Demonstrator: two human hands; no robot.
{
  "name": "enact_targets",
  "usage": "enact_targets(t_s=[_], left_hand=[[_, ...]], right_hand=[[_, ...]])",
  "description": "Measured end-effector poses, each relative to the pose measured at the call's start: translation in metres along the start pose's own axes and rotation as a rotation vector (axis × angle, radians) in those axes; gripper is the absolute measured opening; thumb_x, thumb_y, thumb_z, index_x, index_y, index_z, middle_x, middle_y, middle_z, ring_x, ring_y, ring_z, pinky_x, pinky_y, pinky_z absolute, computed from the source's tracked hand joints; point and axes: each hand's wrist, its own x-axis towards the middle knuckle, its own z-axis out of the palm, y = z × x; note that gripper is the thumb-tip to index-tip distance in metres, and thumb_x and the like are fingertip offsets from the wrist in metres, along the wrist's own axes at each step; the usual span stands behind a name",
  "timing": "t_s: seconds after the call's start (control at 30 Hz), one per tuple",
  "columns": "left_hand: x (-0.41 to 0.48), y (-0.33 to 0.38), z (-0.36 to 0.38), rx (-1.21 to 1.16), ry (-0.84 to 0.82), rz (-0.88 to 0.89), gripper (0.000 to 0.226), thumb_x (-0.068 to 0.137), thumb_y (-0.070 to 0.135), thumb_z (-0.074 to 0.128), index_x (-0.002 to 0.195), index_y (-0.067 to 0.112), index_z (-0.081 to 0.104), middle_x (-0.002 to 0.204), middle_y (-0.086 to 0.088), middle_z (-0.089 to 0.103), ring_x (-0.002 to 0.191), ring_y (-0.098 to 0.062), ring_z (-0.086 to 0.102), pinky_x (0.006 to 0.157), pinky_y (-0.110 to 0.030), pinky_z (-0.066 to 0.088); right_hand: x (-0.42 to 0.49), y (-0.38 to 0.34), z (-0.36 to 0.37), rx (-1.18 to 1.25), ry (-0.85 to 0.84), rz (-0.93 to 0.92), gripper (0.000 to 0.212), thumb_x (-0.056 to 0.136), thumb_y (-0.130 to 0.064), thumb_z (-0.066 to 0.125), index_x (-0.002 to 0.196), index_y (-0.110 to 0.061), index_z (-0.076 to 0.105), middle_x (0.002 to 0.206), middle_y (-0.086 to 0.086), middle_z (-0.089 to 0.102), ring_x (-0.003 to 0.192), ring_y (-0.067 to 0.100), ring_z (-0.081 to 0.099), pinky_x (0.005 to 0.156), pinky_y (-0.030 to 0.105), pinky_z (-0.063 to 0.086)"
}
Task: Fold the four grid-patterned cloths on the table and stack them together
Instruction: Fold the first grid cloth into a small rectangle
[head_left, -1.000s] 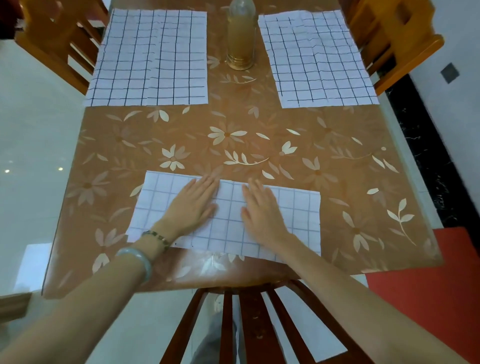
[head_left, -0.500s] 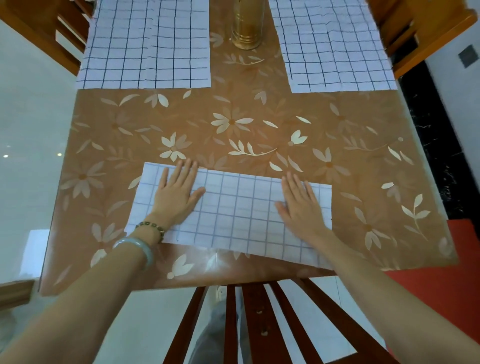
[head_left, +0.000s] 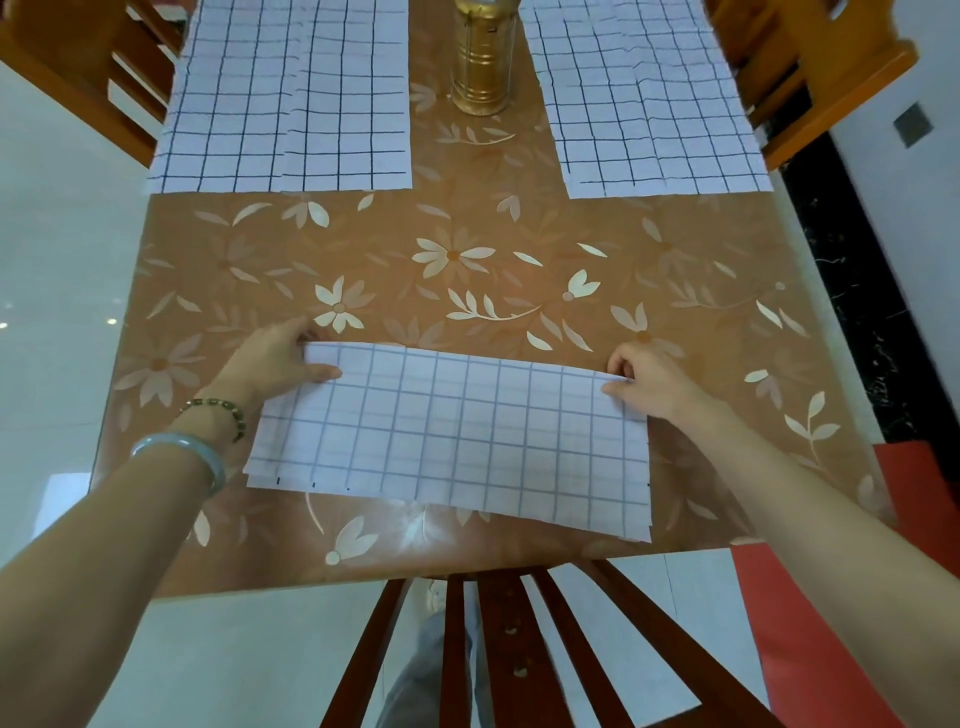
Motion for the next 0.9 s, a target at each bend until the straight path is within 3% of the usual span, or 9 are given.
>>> enact_targets(t_s=[0.13, 0.27, 0.33, 0.4, 0.53, 0.63, 0.73, 0.8, 0.9], left_hand=[[-0.016, -0.011, -0.004, -0.113, -0.044, -0.149, 0.016, 0.078, 0.018, 0.076, 0.087, 0.01, 0.065, 0.085, -0.013, 0.068, 0.081, -0.033, 0.063, 0.066, -0.037, 0.049], [-0.047, -0.013, 0.003, -0.375, 0.032, -0.266, 0.021, 0.081, 0.019, 0.075, 0.087, 0.001, 0.066, 0.084, -0.015, 0.071, 0.08, -0.033, 0.067, 0.075, -0.045, 0.058], [-0.063, -0.006, 0.01, -0.488, 0.037, -0.329, 0.019, 0.082, 0.021, 0.075, 0.087, 0.004, 0.066, 0.085, -0.008, 0.071, 0.079, -0.024, 0.066, 0.077, -0.04, 0.056], [-0.073, 0.0, 0.015, -0.581, 0.06, -0.358, 0.021, 0.08, 0.022, 0.076, 0.086, 0.005, 0.067, 0.082, -0.004, 0.072, 0.078, -0.021, 0.066, 0.075, -0.037, 0.054], [-0.081, 0.005, 0.017, -0.656, 0.042, -0.381, 0.012, 0.08, 0.017, 0.076, 0.082, 0.011, 0.065, 0.071, 0.007, 0.073, 0.078, -0.019, 0.065, 0.068, -0.032, 0.053], [-0.086, 0.003, 0.016, -0.691, -0.03, -0.425, 0.019, 0.08, 0.015, 0.076, 0.091, 0.005, 0.065, 0.093, -0.006, 0.07, 0.088, -0.024, 0.066, 0.077, -0.038, 0.055], [-0.092, 0.005, 0.016, -0.663, -0.101, -0.419, 0.008, 0.084, 0.006, 0.071, 0.087, 0.01, 0.065, 0.095, -0.008, 0.069, 0.086, -0.022, 0.066, 0.079, -0.036, 0.054], [-0.097, 0.011, 0.01, -0.643, -0.09, -0.386, 0.016, 0.085, 0.001, 0.067, 0.085, 0.016, 0.064, 0.093, -0.004, 0.069, 0.082, -0.017, 0.066, 0.082, -0.036, 0.054], [-0.105, 0.023, -0.007, -0.706, -0.036, -0.335, 0.023, 0.085, -0.002, 0.065, 0.092, 0.019, 0.066, 0.081, 0.006, 0.075, 0.077, -0.015, 0.071, 0.065, -0.023, 0.057]], right_hand=[[0.009, 0.005, -0.01, -0.034, 0.021, 0.033, 0.01, 0.083, -0.015, 0.066, 0.076, -0.013, 0.06, 0.082, 0.003, 0.06, 0.08, 0.022, 0.057, 0.066, 0.029, 0.039], [0.015, 0.007, -0.022, -0.106, 0.102, 0.061, 0.007, 0.082, -0.017, 0.065, 0.086, -0.013, 0.062, 0.097, 0.01, 0.055, 0.101, 0.031, 0.052, 0.079, 0.033, 0.038], [0.009, -0.006, -0.016, -0.246, 0.181, 0.024, 0.028, 0.082, -0.023, 0.066, 0.107, -0.012, 0.059, 0.111, 0.013, 0.05, 0.112, 0.035, 0.043, 0.093, 0.041, 0.036], [-0.004, -0.035, 0.001, -0.224, 0.224, -0.153, 0.039, 0.079, -0.02, 0.068, 0.115, -0.008, 0.058, 0.118, 0.016, 0.048, 0.117, 0.037, 0.041, 0.1, 0.042, 0.03], [-0.036, -0.094, 0.052, -0.022, 0.023, -0.384, 0.044, 0.08, -0.026, 0.069, 0.121, -0.013, 0.061, 0.111, 0.008, 0.048, 0.107, 0.023, 0.043, 0.091, 0.032, 0.038], [-0.044, -0.109, 0.075, -0.007, -0.02, -0.335, 0.06, 0.081, -0.038, 0.068, 0.134, -0.02, 0.05, 0.103, -0.003, 0.035, 0.102, 0.016, 0.04, 0.084, 0.03, 0.044], [-0.045, -0.109, 0.081, -0.099, -0.085, -0.29, 0.076, 0.078, -0.048, 0.068, 0.143, -0.025, 0.036, 0.105, -0.004, 0.029, 0.099, 0.012, 0.035, 0.079, 0.025, 0.042], [-0.044, -0.108, 0.081, -0.11, -0.112, -0.279, 0.087, 0.075, -0.05, 0.071, 0.146, -0.026, 0.029, 0.105, -0.003, 0.028, 0.097, 0.011, 0.032, 0.078, 0.024, 0.041], [-0.042, -0.108, 0.078, -0.126, -0.16, -0.261, 0.103, 0.066, -0.053, 0.076, 0.149, -0.028, 0.019, 0.109, -0.001, 0.028, 0.099, 0.013, 0.032, 0.078, 0.025, 0.04]])
